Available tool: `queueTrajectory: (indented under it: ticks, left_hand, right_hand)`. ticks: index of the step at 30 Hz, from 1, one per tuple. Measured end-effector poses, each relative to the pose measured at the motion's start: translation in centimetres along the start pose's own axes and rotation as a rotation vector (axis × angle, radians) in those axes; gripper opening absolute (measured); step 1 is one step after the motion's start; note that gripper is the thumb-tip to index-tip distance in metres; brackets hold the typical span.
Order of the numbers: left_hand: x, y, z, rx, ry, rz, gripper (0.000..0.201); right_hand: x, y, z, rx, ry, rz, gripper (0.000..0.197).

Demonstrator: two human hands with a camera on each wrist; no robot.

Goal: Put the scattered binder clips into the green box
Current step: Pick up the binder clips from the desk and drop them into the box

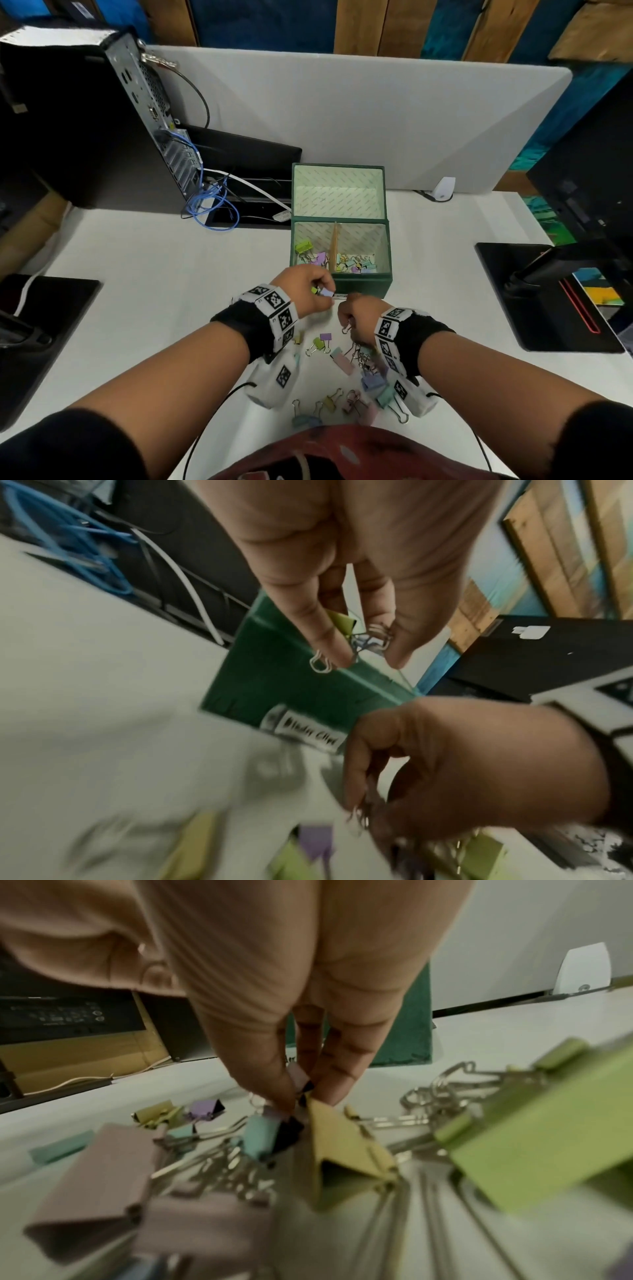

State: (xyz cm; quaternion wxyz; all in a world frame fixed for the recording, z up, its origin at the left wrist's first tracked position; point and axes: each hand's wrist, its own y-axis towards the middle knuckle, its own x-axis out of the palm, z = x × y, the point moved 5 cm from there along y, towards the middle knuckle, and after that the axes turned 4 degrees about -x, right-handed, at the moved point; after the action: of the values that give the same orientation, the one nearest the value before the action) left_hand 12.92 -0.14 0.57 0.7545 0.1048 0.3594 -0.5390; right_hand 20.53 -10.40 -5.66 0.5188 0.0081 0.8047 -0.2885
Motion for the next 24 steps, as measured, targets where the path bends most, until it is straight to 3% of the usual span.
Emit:
queueTrajectory:
  ticks: [8,12,15,21,24]
  left_hand:
    - [-1.3,3.3,3.1,0.043,0.005,0.046,0.017]
    - [-1.4,4.5,3.8,0.048,0.030,0.040,0.019]
    - [-1.1,5.2,4.2,0.045,0.050,0.025,0.021]
    - [-0.4,6.7,5.2,0.039,0.034,0.034,0.017]
    - [-0.6,6.6,5.4,0.026,-0.058,0.045,0.023]
  right_hand:
    - [-0.5,-0.9,1.9,0.070,0.135,0.061,0.029]
    - [-1.9,-1.8,2.5,0.107,0.244,0.093,0.021]
    - [-3.1,-2.7,3.1,0.099,0.267,0.151,0.032]
    - [-8.3,-4.2,4.7,0.094,0.661,0.477,0.033]
    - [-10.7,-4.2,5.2,0.095,0.706,0.655,0.026]
